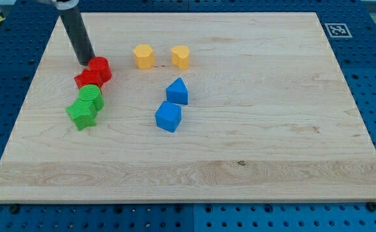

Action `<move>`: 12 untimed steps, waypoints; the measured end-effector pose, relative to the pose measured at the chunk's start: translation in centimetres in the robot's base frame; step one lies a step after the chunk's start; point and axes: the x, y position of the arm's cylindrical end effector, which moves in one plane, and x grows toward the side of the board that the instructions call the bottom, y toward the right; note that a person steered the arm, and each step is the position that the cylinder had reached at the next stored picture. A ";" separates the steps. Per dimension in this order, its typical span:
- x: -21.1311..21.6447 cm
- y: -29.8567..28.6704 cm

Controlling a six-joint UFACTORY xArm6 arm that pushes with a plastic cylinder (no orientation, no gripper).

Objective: Push the red star along with the green circle and the green star down a bit

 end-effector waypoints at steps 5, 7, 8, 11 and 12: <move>-3.4 -5.5; -3.2 -5.8; -2.6 -7.5; 2.1 -3.4; 3.1 -2.2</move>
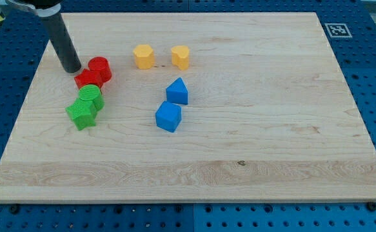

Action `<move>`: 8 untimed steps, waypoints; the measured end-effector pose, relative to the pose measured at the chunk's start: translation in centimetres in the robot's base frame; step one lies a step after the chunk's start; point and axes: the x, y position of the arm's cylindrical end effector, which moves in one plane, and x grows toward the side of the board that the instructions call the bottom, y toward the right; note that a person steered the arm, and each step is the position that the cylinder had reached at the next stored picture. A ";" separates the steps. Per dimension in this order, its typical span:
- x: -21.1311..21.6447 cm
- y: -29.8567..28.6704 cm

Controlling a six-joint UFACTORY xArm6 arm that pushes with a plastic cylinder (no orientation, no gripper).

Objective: Push the red star along with the green circle and the green star down a bit

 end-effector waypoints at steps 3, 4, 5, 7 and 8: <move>2.0 0.2; 2.0 0.2; 2.0 0.8; 2.9 2.0; 3.1 2.0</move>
